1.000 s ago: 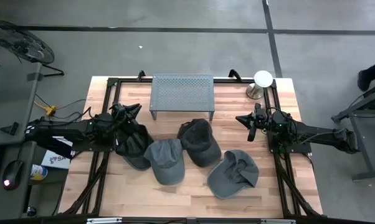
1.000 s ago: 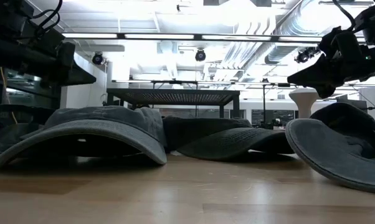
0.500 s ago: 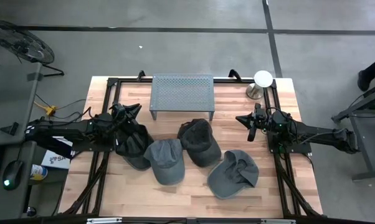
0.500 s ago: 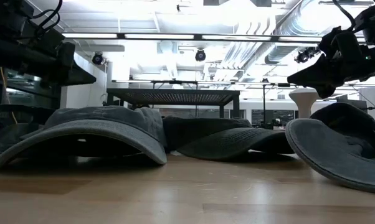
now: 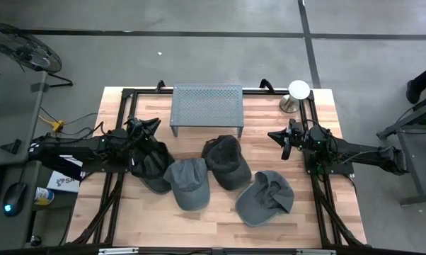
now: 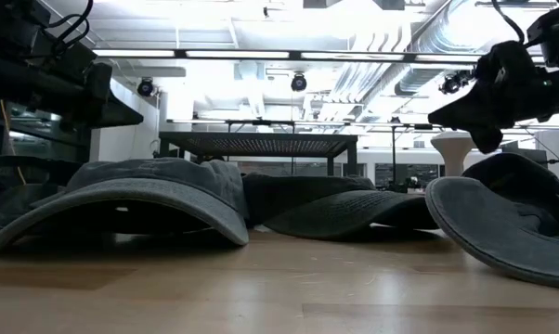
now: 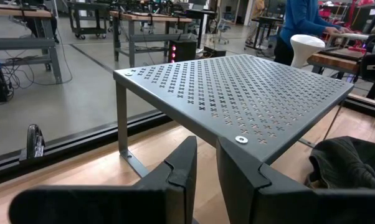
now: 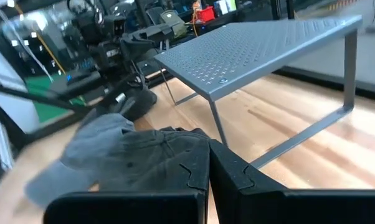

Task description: Pick & Place hat

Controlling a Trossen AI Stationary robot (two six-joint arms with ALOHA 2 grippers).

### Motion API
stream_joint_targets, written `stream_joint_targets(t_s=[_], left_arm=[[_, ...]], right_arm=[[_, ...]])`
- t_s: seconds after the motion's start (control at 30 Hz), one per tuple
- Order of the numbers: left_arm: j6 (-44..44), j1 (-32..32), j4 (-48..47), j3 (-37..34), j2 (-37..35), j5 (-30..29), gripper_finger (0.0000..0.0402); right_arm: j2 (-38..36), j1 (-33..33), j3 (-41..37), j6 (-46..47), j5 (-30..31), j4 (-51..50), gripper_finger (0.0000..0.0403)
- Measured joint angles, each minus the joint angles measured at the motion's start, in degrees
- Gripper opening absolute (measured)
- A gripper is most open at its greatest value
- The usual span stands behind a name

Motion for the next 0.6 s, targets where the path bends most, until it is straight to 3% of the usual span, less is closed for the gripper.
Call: stream_joint_targets(t_s=[0.2, 0.6], left_arm=[[0.0, -0.01, 0.0, 0.0, -0.01, -0.01, 0.0061], [0.01, -0.01, 0.0, 0.0, 0.0, -0.01, 0.0061]], right_arm=[[0.0, -0.01, 0.0, 10.32, -0.01, 0.0, 0.0], [0.04, -0.01, 1.33, 12.46, -9.38, -0.33, 0.0]])
